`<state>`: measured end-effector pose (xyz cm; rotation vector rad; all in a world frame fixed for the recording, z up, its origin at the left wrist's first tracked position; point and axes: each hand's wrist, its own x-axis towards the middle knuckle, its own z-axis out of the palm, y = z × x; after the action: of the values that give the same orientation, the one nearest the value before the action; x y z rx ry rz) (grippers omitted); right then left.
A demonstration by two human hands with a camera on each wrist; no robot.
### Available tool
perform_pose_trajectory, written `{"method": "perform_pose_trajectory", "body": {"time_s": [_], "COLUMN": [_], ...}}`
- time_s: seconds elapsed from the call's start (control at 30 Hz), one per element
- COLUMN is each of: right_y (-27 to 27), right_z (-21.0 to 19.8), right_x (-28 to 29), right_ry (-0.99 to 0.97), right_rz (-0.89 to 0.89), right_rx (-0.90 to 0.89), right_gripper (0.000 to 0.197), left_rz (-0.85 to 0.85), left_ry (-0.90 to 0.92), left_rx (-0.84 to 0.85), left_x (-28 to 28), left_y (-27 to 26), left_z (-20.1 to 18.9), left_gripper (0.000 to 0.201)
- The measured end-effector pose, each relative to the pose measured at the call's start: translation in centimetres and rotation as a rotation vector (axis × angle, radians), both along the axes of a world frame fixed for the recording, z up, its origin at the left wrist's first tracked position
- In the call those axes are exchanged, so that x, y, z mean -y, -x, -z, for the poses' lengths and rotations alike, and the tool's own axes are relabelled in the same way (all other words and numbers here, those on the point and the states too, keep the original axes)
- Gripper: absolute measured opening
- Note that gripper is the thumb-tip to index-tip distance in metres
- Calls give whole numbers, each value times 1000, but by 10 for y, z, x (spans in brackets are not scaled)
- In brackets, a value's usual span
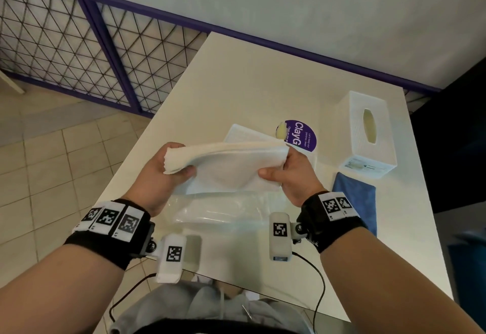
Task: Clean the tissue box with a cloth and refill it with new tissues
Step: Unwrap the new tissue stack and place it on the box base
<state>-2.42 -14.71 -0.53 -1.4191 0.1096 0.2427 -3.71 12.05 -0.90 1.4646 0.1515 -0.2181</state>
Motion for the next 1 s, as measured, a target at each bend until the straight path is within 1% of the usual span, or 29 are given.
{"method": "perform_pose_trajectory", "body": {"time_s": [0.07, 0.17, 0.33, 0.4, 0.5, 0.53, 0.6, 0.67, 0.7, 0.77, 0.83, 0.9, 0.97, 1.0], "right_y": [9, 19, 25, 26, 25, 22, 11, -7, -18, -36, -49, -56, -59, -59], "right_z": [2, 12, 13, 13, 10, 6, -6, -14, -16, -18, -11, -3, 5, 12], "right_x": [2, 3, 0, -1, -1, 2, 12, 24, 30, 39, 48, 56, 61, 63], "right_ry": [11, 139, 309, 403, 573, 572, 445, 307, 276, 285, 324, 330, 338, 348], "right_rz": [-19, -35, -29, -50, -54, -30, 72, 205, 271, 387, 456, 488, 500, 496], "right_rx": [17, 6, -10, -2, 28, 28, -15, -73, -93, -134, -183, -220, -255, -275], "right_gripper": [49, 43, 47, 46, 41, 43, 52, 62, 66, 74, 80, 74, 66, 65], "left_rz": [-9, -15, -32, -50, -45, -13, 37, 70, 81, 82, 78, 96, 128, 145], "left_ry": [79, 41, 48, -51, -299, -364, -451, -433, -406, -373, -382, -431, -525, -560], "left_rx": [-25, -12, -48, -42, -14, 14, 61, 49, 27, 1, 3, 7, 11, 5], "left_x": [0, 7, 18, 22, 25, 26, 30, 36, 41, 52, 65, 78, 89, 93], "left_y": [2, 8, 15, 18, 14, 8, -13, -43, -58, -85, -105, -117, -124, -126], "left_z": [3, 9, 14, 14, 12, 9, -2, -12, -16, -23, -24, -23, -18, -14], "left_gripper": [49, 55, 60, 59, 51, 50, 51, 61, 68, 78, 81, 78, 73, 71]}}
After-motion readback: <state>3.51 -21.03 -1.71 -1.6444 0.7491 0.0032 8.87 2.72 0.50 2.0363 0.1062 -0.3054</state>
